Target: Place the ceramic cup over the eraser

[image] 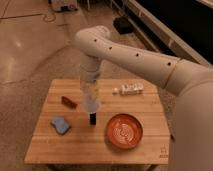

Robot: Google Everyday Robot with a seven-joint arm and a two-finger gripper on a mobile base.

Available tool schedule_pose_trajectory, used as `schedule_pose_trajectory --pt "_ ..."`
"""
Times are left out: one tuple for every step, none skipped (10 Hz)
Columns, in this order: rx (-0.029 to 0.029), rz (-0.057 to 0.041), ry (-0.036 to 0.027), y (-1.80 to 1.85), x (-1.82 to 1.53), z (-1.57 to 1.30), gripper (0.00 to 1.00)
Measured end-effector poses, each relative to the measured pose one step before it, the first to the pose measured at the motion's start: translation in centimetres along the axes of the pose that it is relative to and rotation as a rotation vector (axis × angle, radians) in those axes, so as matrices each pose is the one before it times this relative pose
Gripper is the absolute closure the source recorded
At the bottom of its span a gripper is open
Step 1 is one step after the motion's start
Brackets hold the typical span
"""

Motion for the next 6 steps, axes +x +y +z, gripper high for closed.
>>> schedule_pose_trajectory --pt "0.00078 0.00704 0.00005 0.234 0.162 0.323 0.97" --pt "0.0018 0.00508 -0.00193 0.178 0.102 0.267 0.97" --pt "-0.00915 -0.00044 -0.00738 0.274 0.19 0.664 0.97" --pt "-0.01323 -0.01058 -0.01056 -0.303 -0.602 1.165 0.97" --pt "-0.00804 -0.00409 -0.00479 -0.344 -0.541 0.92 0.97" --pt "-0.00683 -0.00544 -0.00465 -0.607 -0.725 0.956 0.97"
